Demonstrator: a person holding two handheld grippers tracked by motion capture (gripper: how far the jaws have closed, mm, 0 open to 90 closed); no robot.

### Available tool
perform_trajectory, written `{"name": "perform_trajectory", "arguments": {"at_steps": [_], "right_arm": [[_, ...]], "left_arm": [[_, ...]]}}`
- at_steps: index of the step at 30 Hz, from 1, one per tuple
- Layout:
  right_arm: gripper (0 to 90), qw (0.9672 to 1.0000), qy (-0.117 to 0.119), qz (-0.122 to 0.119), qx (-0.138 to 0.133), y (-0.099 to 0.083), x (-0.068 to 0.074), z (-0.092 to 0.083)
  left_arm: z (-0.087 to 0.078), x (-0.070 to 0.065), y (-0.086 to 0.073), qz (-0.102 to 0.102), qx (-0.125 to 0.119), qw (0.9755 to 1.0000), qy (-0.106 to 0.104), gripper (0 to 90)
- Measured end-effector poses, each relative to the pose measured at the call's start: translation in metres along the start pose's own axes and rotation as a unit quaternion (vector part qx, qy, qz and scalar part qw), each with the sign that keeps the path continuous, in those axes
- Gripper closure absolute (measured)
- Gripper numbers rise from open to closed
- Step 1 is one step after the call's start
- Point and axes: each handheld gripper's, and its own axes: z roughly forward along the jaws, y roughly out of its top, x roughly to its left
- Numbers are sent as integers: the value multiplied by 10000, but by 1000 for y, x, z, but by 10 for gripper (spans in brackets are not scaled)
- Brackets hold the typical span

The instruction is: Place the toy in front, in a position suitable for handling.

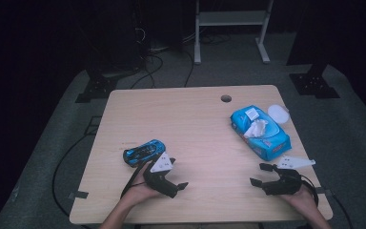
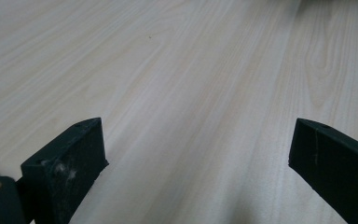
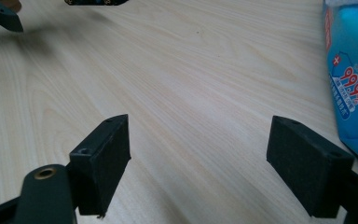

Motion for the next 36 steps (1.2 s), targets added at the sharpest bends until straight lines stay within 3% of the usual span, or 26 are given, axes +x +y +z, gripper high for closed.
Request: {"name": "perform_trajectory", "arguments": {"at_steps": [3, 9, 12, 15, 18, 19, 22, 29, 36], "right_arm": [[206, 10000, -12, 26, 31, 0, -3, 2], [206, 9999, 58, 124, -11, 1, -4, 3], [206, 9999, 55, 139, -1, 3, -2, 3], [206, 9999, 65, 99, 17, 5, 0, 4], [206, 9999, 100, 56, 33, 7, 3, 5], [206, 9999, 100, 56, 33, 7, 3, 5], [206, 9998, 144, -26, 137, 7, 5, 8], [206, 9994, 228, -133, 232, 7, 8, 10], [206, 9992, 268, -152, 253, 7, 8, 11]], "left_arm": [[-3, 4, 3, -9, 27, 10000, 32, 32], [-15, 16, 9, 179, 164, 9996, 108, 32], [-22, 28, 9, 326, 339, 9987, 170, 32], [-25, 35, 10, 351, 388, 9984, 190, 32], [-32, 52, 11, 383, 627, 9970, 242, 32], [-32, 52, 11, 383, 627, 9970, 242, 32], [-41, 67, 11, 471, 817, 9948, 387, 32], [-59, 100, 9, 334, 1222, 9894, 706, 32], [-59, 119, 10, 233, 1480, 9863, 698, 36]]}}
